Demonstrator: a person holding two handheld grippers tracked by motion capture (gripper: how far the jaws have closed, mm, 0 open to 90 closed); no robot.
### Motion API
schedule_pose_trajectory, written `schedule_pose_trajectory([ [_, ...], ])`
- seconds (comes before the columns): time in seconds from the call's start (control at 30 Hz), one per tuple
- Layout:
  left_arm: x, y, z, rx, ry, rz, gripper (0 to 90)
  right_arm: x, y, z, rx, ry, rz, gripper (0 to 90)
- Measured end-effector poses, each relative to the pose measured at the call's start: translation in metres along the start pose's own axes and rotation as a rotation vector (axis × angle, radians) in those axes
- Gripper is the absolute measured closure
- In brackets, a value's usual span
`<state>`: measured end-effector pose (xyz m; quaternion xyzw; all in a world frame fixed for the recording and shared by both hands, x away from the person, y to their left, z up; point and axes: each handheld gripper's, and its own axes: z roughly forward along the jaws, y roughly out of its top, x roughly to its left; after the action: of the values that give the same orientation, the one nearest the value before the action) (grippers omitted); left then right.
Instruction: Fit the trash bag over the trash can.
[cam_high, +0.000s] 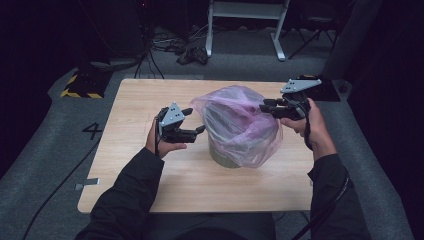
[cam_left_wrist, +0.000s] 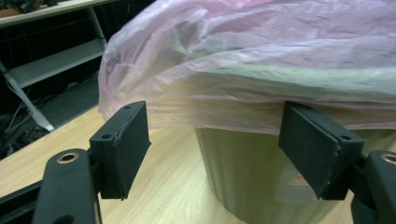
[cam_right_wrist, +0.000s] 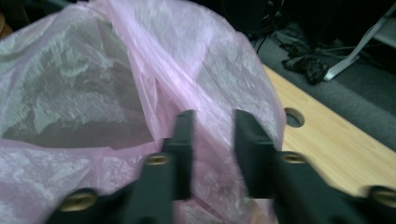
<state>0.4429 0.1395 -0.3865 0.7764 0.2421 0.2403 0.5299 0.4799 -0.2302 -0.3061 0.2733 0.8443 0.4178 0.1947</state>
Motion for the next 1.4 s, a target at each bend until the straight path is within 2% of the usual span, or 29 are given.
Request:
schedule_pose_trajectory([
  [0.07,0.0,0.0,0.002,0.004,0.034,0.033,26.4,0.0,0.0,0.003,0.016,0.014,-0.006,83.0],
  [0.1,0.002,0.0,0.003,0.006,0.032,0.027,27.2,0.001,0.0,0.004,0.019,0.013,-0.005,84.7],
  [0.23,0.012,-0.002,0.005,-0.01,0.033,-0.031,23.0,0.003,0.001,0.006,0.021,-0.004,-0.019,90.0],
  [0.3,0.016,-0.001,0.006,-0.008,0.046,-0.038,21.5,0.003,0.002,0.005,0.007,-0.007,-0.023,90.0],
  [0.33,0.019,-0.001,0.006,-0.009,0.034,-0.054,20.3,0.003,0.002,0.005,0.003,-0.015,-0.023,90.0],
  [0.43,0.028,0.001,0.011,-0.007,0.037,-0.09,18.2,0.002,0.004,0.005,-0.018,-0.026,-0.015,90.0],
  [0.47,0.031,0.001,0.013,-0.005,0.023,-0.112,18.4,0.001,0.004,0.005,-0.025,-0.036,-0.005,90.0],
  [0.53,0.035,0.0,0.019,-0.01,-0.019,-0.146,24.7,0.0,0.004,0.005,-0.048,-0.025,0.012,90.0],
  [0.57,0.035,0.0,0.022,-0.005,-0.019,-0.145,30.2,-0.001,0.004,0.005,-0.053,-0.026,0.018,90.0],
  [0.6,0.035,0.001,0.024,-0.002,-0.016,-0.131,39.5,-0.002,0.004,0.006,-0.059,-0.025,0.026,90.0],
  [0.67,0.033,0.0,0.028,-0.006,-0.047,-0.108,58.6,-0.003,0.003,0.007,-0.067,-0.026,0.036,90.0],
  [0.7,0.031,0.001,0.03,0.001,-0.025,-0.086,68.3,-0.005,0.002,0.008,-0.077,-0.03,0.051,90.0],
  [0.8,0.028,0.001,0.033,0.019,-0.01,-0.052,87.3,-0.013,-0.004,0.009,-0.088,-0.056,0.096,90.0],
  [0.9,0.028,0.001,0.034,0.028,-0.013,-0.051,90.0,-0.02,-0.011,0.011,-0.081,-0.079,0.124,90.0],
  [1.0,0.028,0.0,0.033,0.04,-0.006,-0.039,90.0,-0.025,-0.016,0.011,-0.107,-0.084,0.154,90.0],
  [1.13,0.029,-0.001,0.032,0.043,-0.006,-0.04,90.0,-0.026,-0.018,0.007,-0.139,-0.097,0.16,89.8],
  [1.17,0.029,-0.002,0.031,0.044,-0.002,-0.037,90.0,-0.026,-0.017,0.004,-0.154,-0.103,0.146,86.5],
  [1.23,0.03,-0.004,0.03,0.052,0.002,-0.033,90.0,-0.026,-0.016,-0.003,-0.162,-0.146,0.132,86.8],
  [1.3,0.033,-0.007,0.029,0.065,0.004,-0.04,90.0,-0.029,-0.017,-0.007,-0.151,-0.151,0.134,83.2],
  [1.33,0.034,-0.008,0.028,0.064,0.0,-0.043,90.0,-0.031,-0.018,-0.008,-0.131,-0.15,0.126,76.3],
  [1.4,0.035,-0.008,0.026,0.052,0.001,-0.044,88.7,-0.033,-0.021,-0.009,-0.113,-0.121,0.115,55.6],
])
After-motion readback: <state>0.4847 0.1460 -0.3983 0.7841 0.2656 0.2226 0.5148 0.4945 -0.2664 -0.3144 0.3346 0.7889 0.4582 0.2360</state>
